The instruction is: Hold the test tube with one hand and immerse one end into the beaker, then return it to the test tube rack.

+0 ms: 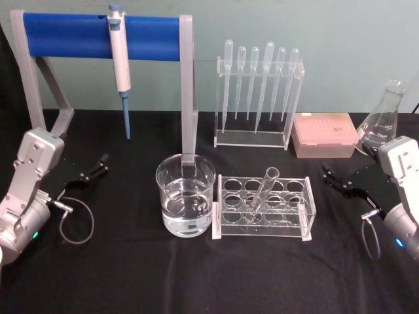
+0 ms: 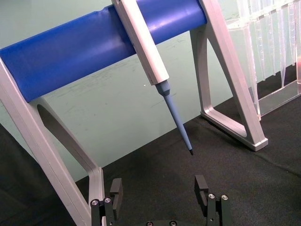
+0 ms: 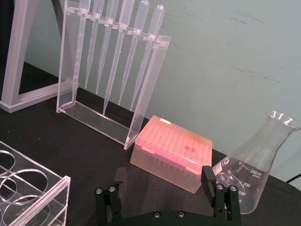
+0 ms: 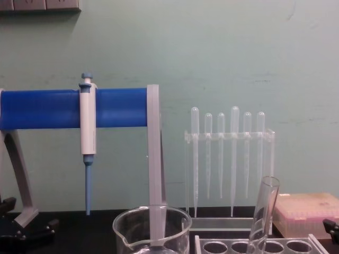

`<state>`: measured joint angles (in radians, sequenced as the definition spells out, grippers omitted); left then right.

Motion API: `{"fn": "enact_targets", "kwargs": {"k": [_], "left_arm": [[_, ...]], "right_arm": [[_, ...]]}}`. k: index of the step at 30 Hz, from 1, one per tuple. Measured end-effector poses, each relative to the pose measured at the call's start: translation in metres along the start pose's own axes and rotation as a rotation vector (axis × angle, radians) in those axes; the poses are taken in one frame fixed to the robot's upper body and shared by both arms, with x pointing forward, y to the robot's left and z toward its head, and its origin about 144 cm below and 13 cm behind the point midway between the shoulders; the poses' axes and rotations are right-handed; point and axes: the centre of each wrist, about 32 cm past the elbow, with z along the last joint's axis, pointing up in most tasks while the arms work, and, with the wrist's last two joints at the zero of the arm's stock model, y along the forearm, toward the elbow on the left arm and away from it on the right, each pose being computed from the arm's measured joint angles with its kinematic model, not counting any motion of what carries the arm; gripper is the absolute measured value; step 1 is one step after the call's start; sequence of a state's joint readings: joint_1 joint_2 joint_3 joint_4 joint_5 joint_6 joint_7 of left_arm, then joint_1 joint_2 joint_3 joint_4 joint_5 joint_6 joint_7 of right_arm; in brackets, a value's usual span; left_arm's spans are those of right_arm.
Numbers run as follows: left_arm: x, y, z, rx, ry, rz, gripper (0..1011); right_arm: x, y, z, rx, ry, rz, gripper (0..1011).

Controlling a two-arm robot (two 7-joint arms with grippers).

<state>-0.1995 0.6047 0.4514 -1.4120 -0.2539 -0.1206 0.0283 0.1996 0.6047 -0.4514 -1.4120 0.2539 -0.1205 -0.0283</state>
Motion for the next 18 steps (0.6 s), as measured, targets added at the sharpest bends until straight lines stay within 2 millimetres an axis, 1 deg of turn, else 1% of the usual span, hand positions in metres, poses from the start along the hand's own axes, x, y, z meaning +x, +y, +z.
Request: {"fn": "enact_targets", "kwargs": {"k": [18], "left_arm": [[0.0, 0.0, 0.0, 0.0, 0.0, 0.0, 1000]], "right_arm": [[0.0006, 0.0004, 0.0008, 0.003, 0.0, -0.004, 1003]]}}
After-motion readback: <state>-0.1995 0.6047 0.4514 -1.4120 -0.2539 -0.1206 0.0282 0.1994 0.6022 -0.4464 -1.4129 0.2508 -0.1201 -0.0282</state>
